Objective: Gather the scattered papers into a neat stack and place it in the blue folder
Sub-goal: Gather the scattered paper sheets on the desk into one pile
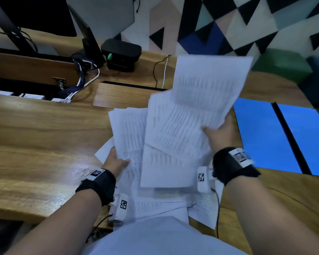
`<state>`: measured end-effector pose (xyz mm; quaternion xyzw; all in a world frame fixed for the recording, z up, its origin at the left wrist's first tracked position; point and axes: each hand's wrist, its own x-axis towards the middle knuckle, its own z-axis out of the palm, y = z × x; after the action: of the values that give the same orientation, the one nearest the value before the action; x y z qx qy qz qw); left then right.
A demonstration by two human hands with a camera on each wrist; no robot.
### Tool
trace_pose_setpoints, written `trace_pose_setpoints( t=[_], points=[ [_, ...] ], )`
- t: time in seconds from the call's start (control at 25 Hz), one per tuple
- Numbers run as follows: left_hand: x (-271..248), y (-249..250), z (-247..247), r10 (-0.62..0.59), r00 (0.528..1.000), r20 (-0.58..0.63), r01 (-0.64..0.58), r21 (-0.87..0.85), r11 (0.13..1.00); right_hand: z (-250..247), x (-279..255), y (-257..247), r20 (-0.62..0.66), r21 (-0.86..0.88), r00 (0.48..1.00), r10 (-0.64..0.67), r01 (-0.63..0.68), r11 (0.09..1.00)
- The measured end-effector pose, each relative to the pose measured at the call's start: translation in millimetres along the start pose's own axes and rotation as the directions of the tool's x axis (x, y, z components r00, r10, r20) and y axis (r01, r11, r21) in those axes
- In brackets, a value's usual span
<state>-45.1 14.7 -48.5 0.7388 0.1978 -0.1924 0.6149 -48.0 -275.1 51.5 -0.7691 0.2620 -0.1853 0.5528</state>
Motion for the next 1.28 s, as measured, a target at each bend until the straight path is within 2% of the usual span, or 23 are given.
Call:
trace_pose_setpoints(
  t=[0.08,0.16,0.32,0.4,0.48,0.56,0.6,0.64,0.68,0.72,0.76,0.88,0.92,0.96,1.04,1.08,1.16,1.28],
  points=[
    [3,0,2,-0.004,1.000,-0.023,0.005,0.025,1.000,24,-17,37,0.072,-0.044,0.991,0.112,-0.109,0.993],
    [6,-1,2,-0.020,1.000,-0.019,0.020,0.024,0.999,38,-29,64,0.120,-0.200,0.977,0.178,-0.152,0.968],
    [6,-3,2,0.001,1.000,0.010,-0.001,0.032,0.999,44,-28,83,0.272,-0.416,0.933,0.238,-0.109,0.903],
    [6,-6,4,0.015,0.999,0.046,-0.016,0.028,0.999,46,-23,83,0.367,-0.514,0.896,0.251,-0.030,0.857],
    [2,-5,5,0.036,0.998,0.052,-0.037,0.020,0.999,48,-17,81,0.409,-0.536,0.879,0.243,0.016,0.844],
    [3,-4,-5,0.027,1.000,0.008,-0.027,-0.033,0.999,44,-6,76,0.293,-0.501,0.925,0.240,-0.065,0.863],
    [5,-4,-15,0.024,0.999,-0.025,-0.025,-0.076,0.997,38,2,77,0.198,-0.540,0.944,0.265,-0.120,0.833],
    [10,-7,-26,0.022,0.998,-0.057,-0.029,-0.113,0.993,32,8,81,0.116,-0.639,0.950,0.291,-0.153,0.754],
    [14,-9,-38,0.013,0.996,-0.084,-0.024,-0.131,0.991,28,10,83,0.084,-0.758,0.946,0.312,-0.143,0.636],
    [18,-12,-47,0.001,0.995,-0.104,-0.015,-0.138,0.990,26,8,82,0.083,-0.833,0.943,0.323,-0.112,0.542],
    [19,-15,-53,-0.019,0.993,-0.116,0.003,-0.138,0.990,28,4,83,0.103,-0.861,0.938,0.331,-0.083,0.502],
    [21,-25,-55,-0.058,0.991,-0.125,0.043,-0.121,0.992,43,-10,76,0.179,-0.865,0.934,0.310,-0.001,0.502],
    [21,-25,-54,-0.061,0.991,-0.123,0.047,-0.112,0.993,48,-12,71,0.178,-0.838,0.934,0.310,-0.022,0.546],
    [22,-26,-53,-0.054,0.991,-0.119,0.041,-0.116,0.992,50,-11,70,0.173,-0.769,0.932,0.319,-0.074,0.635],
    [25,-28,-55,-0.057,0.991,-0.123,0.039,-0.143,0.989,45,-5,65,0.149,-0.496,0.929,0.340,-0.227,0.838],
    [26,-29,-57,-0.057,0.990,-0.126,0.036,-0.161,0.986,38,-1,63,0.131,-0.389,0.934,0.333,-0.261,0.883],
    [30,-36,-61,-0.054,0.992,-0.113,0.033,-0.181,0.983,17,7,56,0.163,-0.386,0.929,0.333,-0.251,0.888],
    [32,-41,-65,-0.033,0.994,-0.103,0.008,-0.239,0.971,-8,9,50,0.312,-0.609,0.859,0.406,-0.147,0.779]
  ],
)
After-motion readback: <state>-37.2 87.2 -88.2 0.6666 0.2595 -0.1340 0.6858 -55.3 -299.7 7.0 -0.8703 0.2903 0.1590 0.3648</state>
